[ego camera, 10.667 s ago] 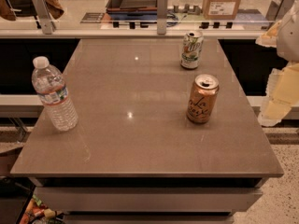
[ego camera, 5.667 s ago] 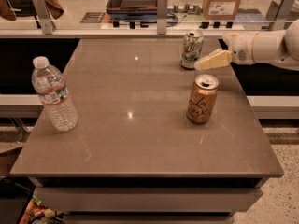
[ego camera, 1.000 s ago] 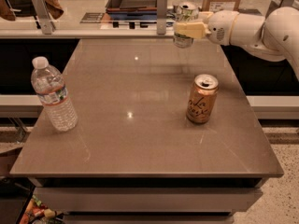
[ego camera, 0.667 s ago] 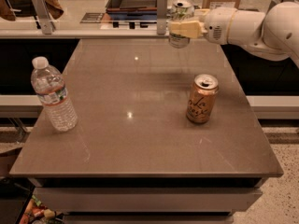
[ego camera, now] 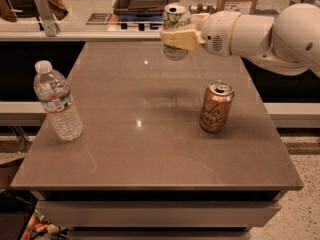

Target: Move 7up can near water bottle

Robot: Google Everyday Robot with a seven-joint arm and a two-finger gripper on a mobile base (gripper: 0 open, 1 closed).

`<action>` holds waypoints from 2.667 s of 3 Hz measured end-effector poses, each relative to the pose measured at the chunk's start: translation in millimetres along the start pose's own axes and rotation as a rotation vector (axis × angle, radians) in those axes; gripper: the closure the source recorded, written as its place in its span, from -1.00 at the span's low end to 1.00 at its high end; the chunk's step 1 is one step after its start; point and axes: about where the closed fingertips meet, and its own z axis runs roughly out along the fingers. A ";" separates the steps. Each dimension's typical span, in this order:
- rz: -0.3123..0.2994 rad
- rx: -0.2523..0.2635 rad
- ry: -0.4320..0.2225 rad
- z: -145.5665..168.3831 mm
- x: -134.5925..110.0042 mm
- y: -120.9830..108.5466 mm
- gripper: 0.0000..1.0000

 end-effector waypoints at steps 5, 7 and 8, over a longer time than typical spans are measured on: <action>0.005 -0.044 -0.020 34.2 41.1 165.6 1.00; 0.076 -0.093 -0.029 54.6 80.7 173.0 1.00; 0.103 -0.128 -0.027 64.4 91.9 177.5 1.00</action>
Offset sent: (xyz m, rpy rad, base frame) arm -0.1082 0.0898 -0.0284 -0.0148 0.0148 0.0206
